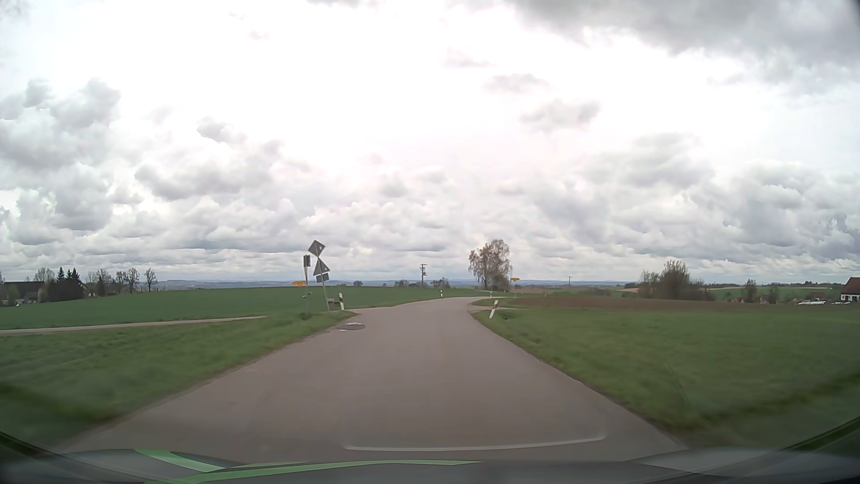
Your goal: Follow the waypoints while adhering to traffic rules and regulations
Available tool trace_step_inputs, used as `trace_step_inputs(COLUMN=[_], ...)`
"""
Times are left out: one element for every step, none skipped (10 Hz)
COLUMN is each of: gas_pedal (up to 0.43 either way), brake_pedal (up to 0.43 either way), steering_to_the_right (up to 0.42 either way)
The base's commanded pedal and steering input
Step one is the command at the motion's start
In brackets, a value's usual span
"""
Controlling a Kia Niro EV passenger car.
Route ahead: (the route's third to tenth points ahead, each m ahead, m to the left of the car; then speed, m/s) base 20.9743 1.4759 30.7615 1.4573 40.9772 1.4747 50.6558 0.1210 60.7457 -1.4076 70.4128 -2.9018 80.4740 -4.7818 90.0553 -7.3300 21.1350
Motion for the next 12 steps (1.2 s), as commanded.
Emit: trace_step_inputs(gas_pedal=[0.067, 0.067, 0.067, 0.079, 0.079, 0.087, 0.087, 0.087, 0.087, 0.087, 0.087, 0.087], brake_pedal=[0.0, 0.0, 0.0, 0.0, 0.0, 0.0, 0.0, 0.0, 0.0, 0.0, 0.0, 0.0], steering_to_the_right=[0.007, 0.007, 0.007, 0.009, 0.01, 0.012, 0.012, 0.012, 0.012, 0.012, 0.014, 0.015])
